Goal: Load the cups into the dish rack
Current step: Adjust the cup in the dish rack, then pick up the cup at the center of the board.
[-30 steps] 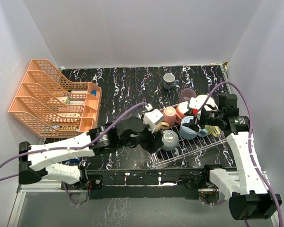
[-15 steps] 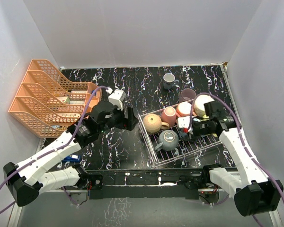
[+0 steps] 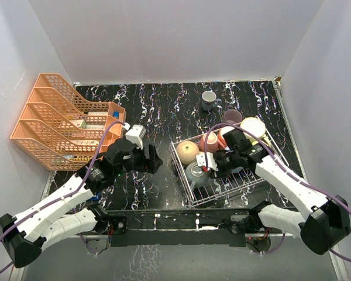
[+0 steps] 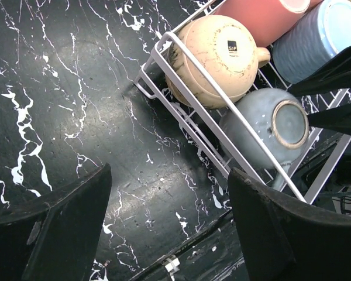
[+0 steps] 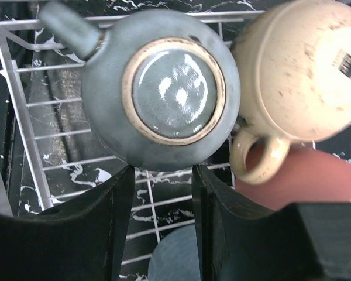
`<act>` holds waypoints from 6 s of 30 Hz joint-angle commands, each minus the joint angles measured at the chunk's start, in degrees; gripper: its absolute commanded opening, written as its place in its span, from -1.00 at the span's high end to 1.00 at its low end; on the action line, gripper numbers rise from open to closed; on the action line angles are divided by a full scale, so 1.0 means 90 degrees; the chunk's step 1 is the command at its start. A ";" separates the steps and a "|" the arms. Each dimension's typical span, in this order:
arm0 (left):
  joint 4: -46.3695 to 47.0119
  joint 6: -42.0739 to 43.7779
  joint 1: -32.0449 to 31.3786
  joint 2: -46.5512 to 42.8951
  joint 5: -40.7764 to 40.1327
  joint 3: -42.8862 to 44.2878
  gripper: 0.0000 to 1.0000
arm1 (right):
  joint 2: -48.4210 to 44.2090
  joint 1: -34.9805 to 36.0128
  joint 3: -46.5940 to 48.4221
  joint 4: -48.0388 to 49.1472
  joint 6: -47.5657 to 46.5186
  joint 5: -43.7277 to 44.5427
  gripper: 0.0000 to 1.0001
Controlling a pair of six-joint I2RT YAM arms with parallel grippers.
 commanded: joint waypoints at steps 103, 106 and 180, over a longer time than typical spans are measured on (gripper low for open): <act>0.0669 0.2820 0.1610 0.0796 -0.0570 0.0021 -0.95 | 0.2686 -0.2223 0.3820 0.3229 0.5823 0.1220 -0.69; 0.0691 0.2829 0.1605 0.0790 -0.0639 -0.0007 -0.95 | 0.3316 -0.2236 0.4173 0.3377 0.6204 0.1746 -0.68; 0.5531 -0.0991 0.1557 -0.1225 0.3643 -0.1354 -0.90 | 0.1605 -0.2528 0.2772 0.6934 1.2263 -0.2460 0.84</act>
